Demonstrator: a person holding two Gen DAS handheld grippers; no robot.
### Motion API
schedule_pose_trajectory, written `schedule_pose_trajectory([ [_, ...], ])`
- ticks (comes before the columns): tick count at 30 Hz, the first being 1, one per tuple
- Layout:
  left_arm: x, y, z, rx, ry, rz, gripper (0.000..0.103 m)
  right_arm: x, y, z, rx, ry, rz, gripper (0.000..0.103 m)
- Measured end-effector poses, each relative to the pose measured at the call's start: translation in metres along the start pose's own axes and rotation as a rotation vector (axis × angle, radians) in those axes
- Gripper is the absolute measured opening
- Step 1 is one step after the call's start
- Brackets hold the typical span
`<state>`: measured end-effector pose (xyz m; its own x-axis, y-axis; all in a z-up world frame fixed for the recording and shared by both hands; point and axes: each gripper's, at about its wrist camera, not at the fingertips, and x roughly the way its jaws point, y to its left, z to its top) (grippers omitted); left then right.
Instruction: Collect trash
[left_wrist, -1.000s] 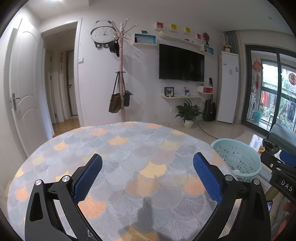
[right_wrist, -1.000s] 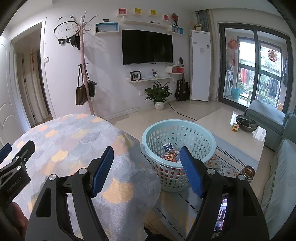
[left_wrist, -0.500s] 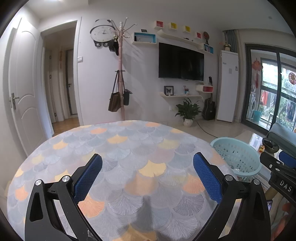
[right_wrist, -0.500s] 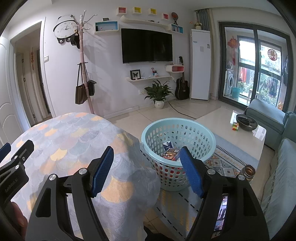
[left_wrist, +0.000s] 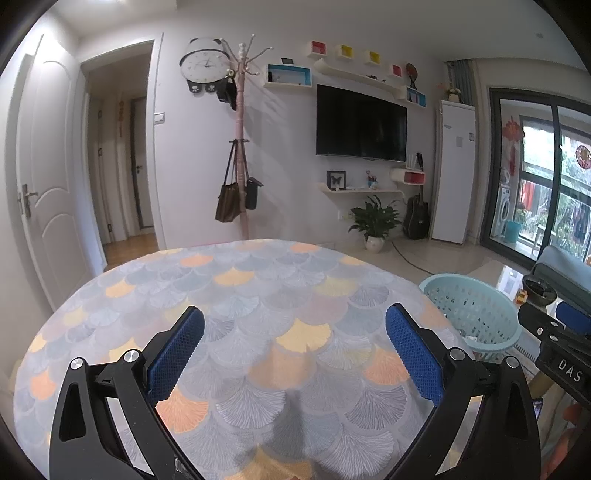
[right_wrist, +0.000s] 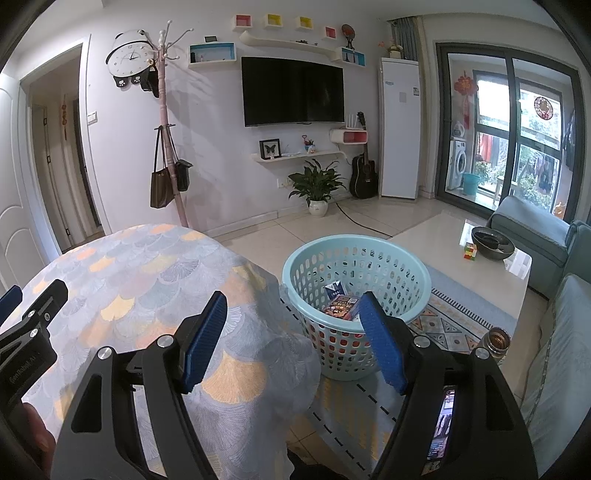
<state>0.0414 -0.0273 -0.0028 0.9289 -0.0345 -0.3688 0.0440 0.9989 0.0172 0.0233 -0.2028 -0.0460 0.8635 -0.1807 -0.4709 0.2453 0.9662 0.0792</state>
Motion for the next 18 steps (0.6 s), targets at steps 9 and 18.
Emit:
schedule_pose_trajectory([
  [9, 0.0007, 0.0006, -0.0007, 0.004, 0.004, -0.003, 0.095, -0.0002, -0.0009, -0.0011, -0.004, 0.001, 0.004, 0.07],
  [18, -0.001, 0.0041, 0.0022, -0.014, 0.003, 0.001, 0.095, 0.0, -0.0004, -0.0007, -0.006, 0.001, 0.004, 0.07],
])
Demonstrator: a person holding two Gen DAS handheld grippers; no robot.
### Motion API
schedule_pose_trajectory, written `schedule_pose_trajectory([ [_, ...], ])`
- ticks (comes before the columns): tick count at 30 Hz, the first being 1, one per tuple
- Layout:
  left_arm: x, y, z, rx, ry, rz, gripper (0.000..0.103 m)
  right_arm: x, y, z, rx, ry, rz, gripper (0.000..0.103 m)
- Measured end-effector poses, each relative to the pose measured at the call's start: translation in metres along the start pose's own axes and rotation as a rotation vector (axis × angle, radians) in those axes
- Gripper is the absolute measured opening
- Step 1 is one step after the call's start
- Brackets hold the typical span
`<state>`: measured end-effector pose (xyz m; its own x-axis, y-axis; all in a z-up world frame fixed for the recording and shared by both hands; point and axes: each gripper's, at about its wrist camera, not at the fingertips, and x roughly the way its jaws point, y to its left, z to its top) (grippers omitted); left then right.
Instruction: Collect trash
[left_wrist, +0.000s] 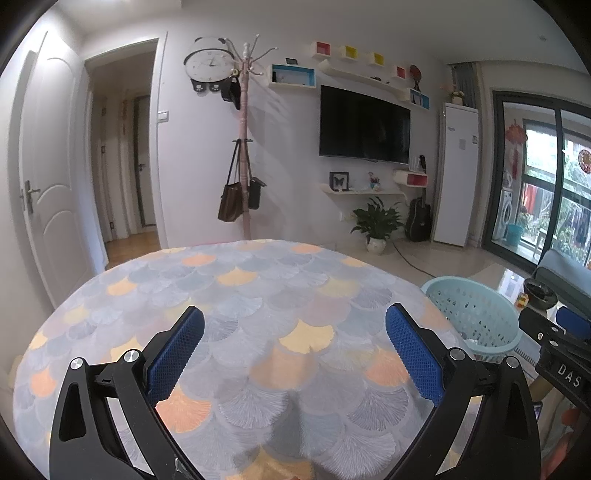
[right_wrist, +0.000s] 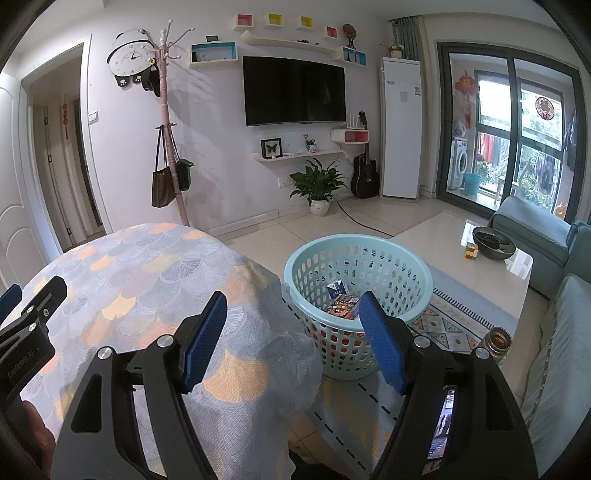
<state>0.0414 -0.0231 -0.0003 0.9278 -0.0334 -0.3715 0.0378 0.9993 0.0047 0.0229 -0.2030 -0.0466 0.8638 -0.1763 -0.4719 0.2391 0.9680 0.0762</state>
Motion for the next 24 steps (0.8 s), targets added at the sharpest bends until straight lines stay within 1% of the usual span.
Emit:
schedule_pose_trajectory([
  [12, 0.0, 0.0, 0.001, -0.006, -0.004, 0.007, 0.095, -0.001, 0.0, 0.0, -0.004, -0.004, -0.001, 0.07],
  [15, 0.0, 0.004, 0.006, -0.018, -0.004, 0.04, 0.095, -0.001, 0.001, -0.001, -0.008, 0.002, -0.012, 0.07],
  [22, -0.019, 0.011, 0.016, -0.003, -0.004, 0.066, 0.095, -0.009, 0.005, -0.002, -0.009, 0.005, -0.015, 0.07],
  [24, -0.025, 0.014, 0.017, -0.007, -0.003, 0.054, 0.095, -0.012, 0.007, -0.002, -0.014, 0.001, -0.015, 0.07],
])
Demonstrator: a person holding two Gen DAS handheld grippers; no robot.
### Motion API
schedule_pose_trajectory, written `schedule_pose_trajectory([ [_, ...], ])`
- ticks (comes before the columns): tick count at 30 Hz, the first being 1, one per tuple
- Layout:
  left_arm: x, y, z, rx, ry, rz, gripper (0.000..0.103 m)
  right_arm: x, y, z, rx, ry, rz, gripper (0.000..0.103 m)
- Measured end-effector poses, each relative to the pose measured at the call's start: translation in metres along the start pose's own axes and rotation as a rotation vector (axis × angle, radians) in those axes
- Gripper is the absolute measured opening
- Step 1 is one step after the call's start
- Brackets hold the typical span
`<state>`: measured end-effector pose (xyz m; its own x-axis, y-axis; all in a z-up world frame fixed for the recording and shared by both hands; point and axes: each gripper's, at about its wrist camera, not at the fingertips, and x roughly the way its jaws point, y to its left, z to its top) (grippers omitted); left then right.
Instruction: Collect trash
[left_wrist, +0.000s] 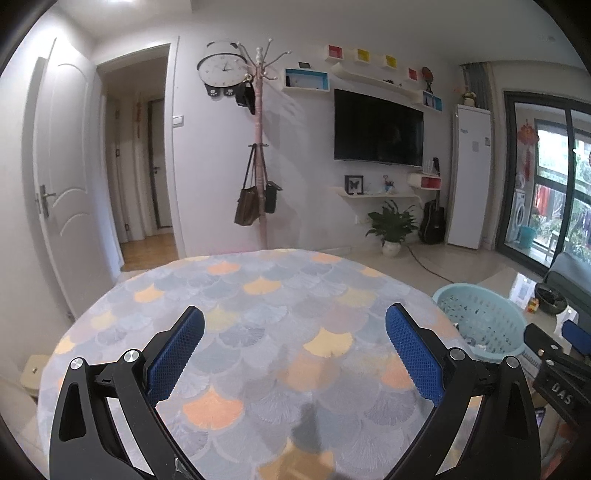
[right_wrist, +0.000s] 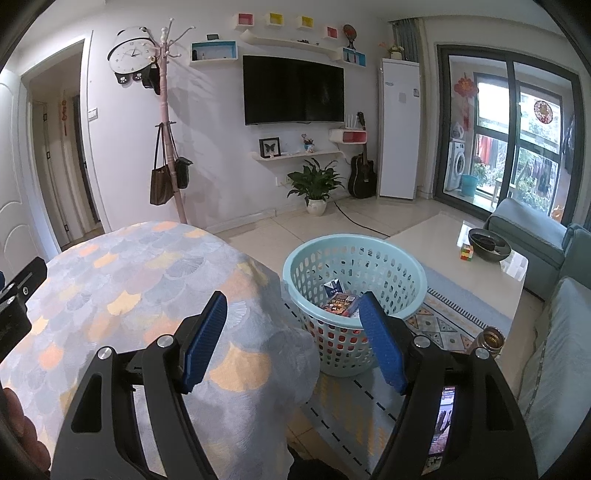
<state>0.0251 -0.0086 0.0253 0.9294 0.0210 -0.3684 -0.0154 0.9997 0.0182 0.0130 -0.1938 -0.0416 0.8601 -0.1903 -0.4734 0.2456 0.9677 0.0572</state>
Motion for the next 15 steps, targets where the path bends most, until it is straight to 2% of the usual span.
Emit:
schedule_pose_trajectory([
  [7, -0.013, 0.011, 0.002, 0.0, -0.004, 0.006, 0.096, -0.015, 0.006, 0.002, -0.001, -0.011, 0.004, 0.07],
  [11, -0.018, 0.025, 0.0, -0.019, 0.027, -0.013, 0.096, -0.023, 0.012, 0.002, -0.009, -0.02, 0.008, 0.07],
  [15, -0.024, 0.041, -0.002, -0.041, 0.044, -0.002, 0.096, -0.03, 0.019, 0.002, -0.015, -0.021, 0.02, 0.07],
])
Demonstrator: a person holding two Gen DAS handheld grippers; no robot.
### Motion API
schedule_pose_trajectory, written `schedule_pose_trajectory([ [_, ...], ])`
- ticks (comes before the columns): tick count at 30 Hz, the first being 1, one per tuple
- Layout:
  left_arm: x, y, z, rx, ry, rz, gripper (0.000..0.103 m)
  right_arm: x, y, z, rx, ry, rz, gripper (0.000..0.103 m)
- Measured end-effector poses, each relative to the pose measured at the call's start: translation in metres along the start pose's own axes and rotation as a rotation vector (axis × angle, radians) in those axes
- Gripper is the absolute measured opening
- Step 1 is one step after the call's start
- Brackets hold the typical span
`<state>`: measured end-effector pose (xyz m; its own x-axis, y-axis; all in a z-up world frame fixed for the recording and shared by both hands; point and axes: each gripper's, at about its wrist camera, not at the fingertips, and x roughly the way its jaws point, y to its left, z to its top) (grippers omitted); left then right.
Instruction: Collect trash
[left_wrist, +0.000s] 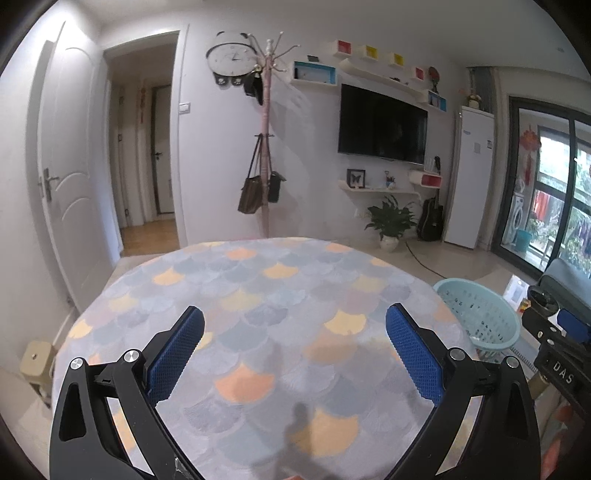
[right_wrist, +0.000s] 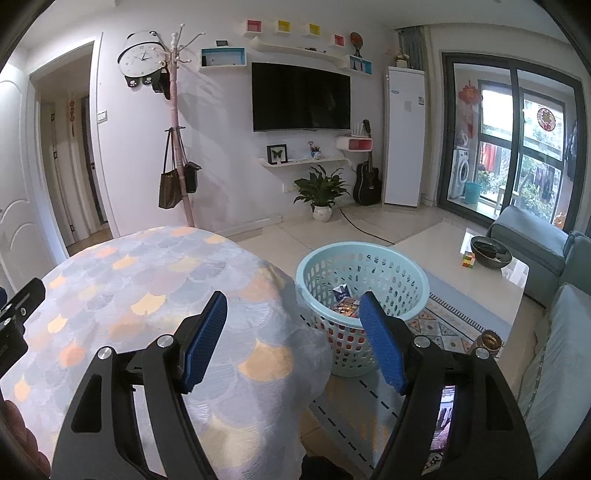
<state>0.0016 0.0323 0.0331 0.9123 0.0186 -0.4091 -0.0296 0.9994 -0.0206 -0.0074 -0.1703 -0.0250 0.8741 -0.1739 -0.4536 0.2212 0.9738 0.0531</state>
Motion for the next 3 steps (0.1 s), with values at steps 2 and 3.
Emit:
schedule_pose_trajectory([
  [2, -0.006, 0.01, 0.0, -0.004, 0.004, 0.011, 0.096, -0.003, 0.004, 0.001, -0.004, -0.001, 0.008, 0.07],
  [3, -0.009, 0.014, 0.0, -0.002, 0.003, 0.019, 0.096, -0.005, 0.006, 0.002, -0.006, -0.003, 0.011, 0.07],
])
